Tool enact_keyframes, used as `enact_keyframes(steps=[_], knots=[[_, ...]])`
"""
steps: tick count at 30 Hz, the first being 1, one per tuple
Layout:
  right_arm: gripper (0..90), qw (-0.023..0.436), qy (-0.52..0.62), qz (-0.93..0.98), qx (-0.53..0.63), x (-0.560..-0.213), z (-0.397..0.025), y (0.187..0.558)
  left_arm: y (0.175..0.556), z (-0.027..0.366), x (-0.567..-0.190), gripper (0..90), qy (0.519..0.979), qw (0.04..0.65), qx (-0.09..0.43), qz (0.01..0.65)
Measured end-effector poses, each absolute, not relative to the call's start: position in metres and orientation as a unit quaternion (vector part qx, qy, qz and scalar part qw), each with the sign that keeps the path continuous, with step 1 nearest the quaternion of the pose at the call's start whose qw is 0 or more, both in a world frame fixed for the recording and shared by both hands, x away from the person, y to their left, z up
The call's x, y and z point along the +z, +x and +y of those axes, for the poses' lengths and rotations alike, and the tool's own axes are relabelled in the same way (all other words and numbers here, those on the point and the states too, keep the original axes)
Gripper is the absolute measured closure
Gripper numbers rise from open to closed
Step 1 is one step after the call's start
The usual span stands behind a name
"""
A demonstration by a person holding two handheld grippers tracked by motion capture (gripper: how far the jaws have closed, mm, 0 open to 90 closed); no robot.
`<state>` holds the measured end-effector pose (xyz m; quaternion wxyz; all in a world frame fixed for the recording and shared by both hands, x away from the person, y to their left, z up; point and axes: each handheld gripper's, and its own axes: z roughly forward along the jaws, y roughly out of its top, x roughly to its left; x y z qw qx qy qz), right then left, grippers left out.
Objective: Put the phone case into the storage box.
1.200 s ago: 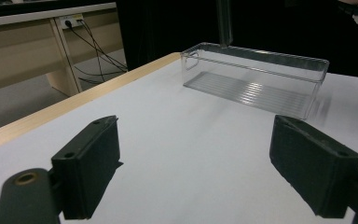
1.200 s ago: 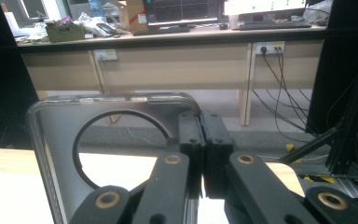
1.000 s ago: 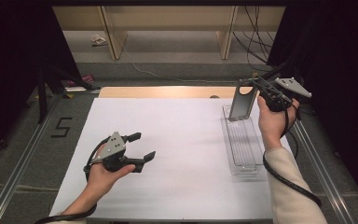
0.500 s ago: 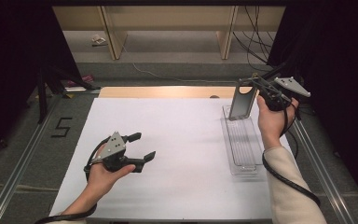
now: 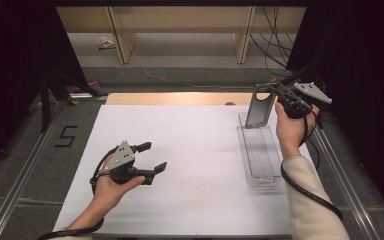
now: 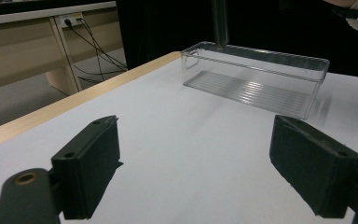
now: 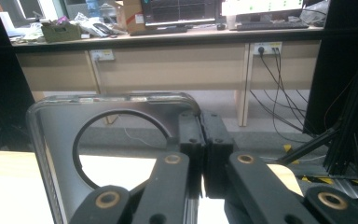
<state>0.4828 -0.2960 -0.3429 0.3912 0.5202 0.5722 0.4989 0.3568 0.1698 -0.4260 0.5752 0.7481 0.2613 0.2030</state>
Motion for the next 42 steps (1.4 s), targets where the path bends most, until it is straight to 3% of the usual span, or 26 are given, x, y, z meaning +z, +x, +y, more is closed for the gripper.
enact_keyframes(steps=[42], knots=[[88.7,0.392,0.532,0.564,0.496,-0.357,-0.297,0.497,0.357,0.170,-0.427,15.9,0.749,0.574,0.203,0.263]])
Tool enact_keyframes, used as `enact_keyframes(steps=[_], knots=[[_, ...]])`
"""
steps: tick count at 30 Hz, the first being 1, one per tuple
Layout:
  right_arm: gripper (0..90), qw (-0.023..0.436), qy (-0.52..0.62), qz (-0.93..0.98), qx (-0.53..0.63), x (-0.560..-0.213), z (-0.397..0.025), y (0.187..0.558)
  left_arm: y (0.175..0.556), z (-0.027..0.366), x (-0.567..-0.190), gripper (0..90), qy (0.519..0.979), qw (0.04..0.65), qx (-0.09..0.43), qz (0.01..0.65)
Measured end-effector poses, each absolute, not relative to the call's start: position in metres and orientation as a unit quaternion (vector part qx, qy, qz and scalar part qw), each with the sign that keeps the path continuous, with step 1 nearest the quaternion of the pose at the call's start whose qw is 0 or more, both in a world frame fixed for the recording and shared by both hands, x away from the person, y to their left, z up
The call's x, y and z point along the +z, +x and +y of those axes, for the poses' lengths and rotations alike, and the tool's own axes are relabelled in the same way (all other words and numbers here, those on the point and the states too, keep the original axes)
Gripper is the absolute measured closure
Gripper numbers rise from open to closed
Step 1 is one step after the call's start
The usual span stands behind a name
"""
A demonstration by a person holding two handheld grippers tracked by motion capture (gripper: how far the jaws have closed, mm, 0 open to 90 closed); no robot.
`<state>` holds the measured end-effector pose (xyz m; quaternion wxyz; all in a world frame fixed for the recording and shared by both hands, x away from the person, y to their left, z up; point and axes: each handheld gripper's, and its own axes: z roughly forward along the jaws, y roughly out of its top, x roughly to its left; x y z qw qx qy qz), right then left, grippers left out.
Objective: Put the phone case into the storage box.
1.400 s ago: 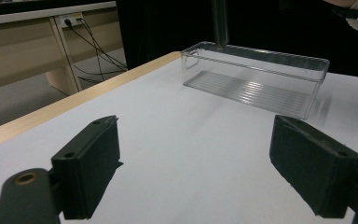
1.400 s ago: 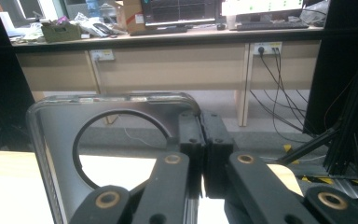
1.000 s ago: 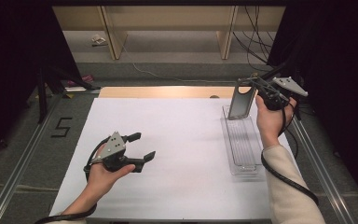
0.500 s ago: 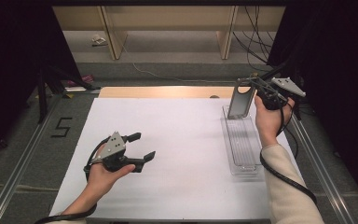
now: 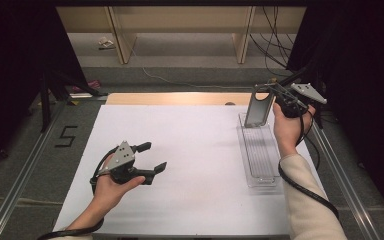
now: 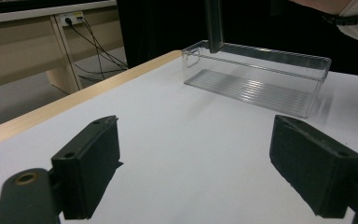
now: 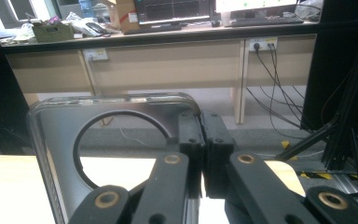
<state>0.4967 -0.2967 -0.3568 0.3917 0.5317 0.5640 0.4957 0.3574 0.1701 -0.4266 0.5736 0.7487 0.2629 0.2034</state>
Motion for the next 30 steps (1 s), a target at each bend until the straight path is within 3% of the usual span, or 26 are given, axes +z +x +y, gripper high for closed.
enact_keyframes(steps=[30], knots=[[88.7,0.389,0.538,0.566,0.488,-0.3665,-0.2952,0.5055,0.3577,0.1705,-0.4271,15.9,0.749,0.572,0.204,0.264]])
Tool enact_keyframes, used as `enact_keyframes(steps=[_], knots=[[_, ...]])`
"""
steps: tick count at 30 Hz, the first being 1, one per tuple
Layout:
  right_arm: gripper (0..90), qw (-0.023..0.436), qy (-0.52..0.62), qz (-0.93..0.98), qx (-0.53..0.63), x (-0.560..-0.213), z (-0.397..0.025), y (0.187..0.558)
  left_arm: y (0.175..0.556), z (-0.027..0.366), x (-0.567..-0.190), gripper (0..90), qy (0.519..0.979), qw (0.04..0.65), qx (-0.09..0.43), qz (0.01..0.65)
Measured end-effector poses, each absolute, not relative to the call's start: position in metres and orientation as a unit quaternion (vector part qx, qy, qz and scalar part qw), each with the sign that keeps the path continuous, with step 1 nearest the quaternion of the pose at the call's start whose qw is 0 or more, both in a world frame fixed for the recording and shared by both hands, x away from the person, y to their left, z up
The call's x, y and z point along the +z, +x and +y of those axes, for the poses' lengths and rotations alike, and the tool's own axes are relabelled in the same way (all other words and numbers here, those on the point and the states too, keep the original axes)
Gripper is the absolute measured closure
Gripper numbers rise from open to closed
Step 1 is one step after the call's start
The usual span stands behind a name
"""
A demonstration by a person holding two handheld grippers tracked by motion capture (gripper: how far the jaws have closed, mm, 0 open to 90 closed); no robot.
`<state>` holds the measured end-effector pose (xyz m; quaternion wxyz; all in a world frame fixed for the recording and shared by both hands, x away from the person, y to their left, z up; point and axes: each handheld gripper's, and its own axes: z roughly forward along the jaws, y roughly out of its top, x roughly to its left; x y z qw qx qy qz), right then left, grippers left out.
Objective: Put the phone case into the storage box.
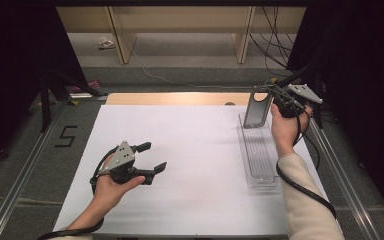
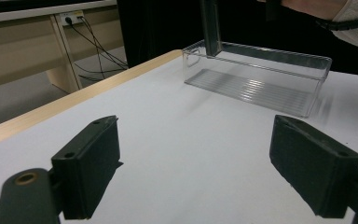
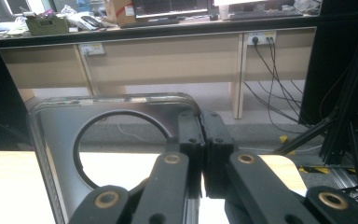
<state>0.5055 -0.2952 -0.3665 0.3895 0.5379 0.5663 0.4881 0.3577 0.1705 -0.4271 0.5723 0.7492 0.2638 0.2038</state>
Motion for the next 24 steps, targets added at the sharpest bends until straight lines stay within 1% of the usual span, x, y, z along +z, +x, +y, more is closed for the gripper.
enact_keyframes(steps=[24], knots=[[88.6,0.391,0.539,0.570,0.481,-0.3708,-0.2947,0.5086,0.3580,0.1703,-0.4275,15.9,0.750,0.571,0.204,0.263]])
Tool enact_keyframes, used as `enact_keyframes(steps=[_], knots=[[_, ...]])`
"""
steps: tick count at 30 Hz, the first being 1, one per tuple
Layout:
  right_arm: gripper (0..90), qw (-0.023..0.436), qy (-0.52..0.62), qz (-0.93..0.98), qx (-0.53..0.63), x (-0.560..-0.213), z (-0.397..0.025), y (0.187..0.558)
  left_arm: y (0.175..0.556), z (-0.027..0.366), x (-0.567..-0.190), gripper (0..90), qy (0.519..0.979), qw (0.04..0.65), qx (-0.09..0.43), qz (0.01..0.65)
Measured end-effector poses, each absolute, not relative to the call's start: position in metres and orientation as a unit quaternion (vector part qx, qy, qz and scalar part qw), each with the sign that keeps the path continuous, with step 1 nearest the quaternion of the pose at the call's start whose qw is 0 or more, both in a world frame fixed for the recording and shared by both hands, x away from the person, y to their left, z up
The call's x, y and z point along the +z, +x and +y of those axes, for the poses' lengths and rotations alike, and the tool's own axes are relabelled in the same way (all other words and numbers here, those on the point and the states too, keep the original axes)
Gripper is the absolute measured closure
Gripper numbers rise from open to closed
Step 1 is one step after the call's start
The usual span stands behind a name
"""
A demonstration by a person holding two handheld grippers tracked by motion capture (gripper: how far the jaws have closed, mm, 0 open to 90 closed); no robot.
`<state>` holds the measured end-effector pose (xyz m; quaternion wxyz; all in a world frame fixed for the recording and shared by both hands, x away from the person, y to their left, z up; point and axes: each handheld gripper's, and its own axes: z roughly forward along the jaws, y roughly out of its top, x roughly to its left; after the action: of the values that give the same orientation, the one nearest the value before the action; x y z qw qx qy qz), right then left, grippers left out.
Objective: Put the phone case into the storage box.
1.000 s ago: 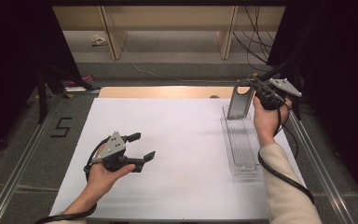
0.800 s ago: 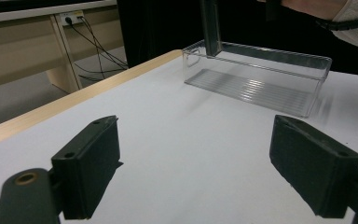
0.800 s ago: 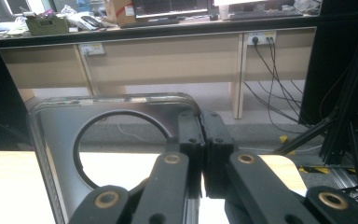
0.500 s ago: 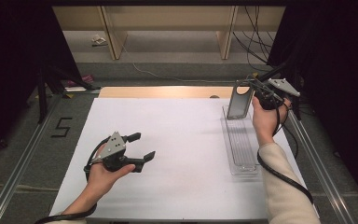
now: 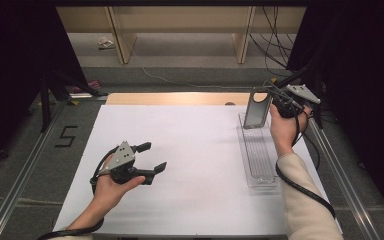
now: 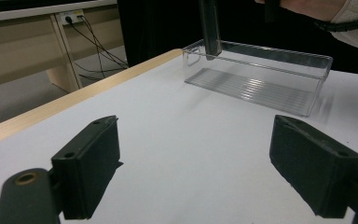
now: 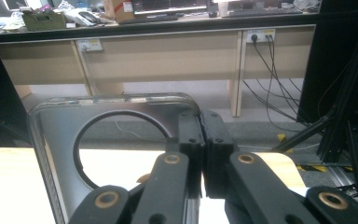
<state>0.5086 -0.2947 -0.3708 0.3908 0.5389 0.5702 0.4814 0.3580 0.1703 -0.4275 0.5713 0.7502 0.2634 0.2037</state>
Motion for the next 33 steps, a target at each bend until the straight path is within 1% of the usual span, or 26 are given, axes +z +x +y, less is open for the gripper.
enact_keyframes(steps=[33], knots=[[88.2,0.383,0.557,0.575,0.461,-0.3790,-0.2960,0.5150,0.3575,0.1690,-0.4273,15.9,0.750,0.572,0.203,0.263]])
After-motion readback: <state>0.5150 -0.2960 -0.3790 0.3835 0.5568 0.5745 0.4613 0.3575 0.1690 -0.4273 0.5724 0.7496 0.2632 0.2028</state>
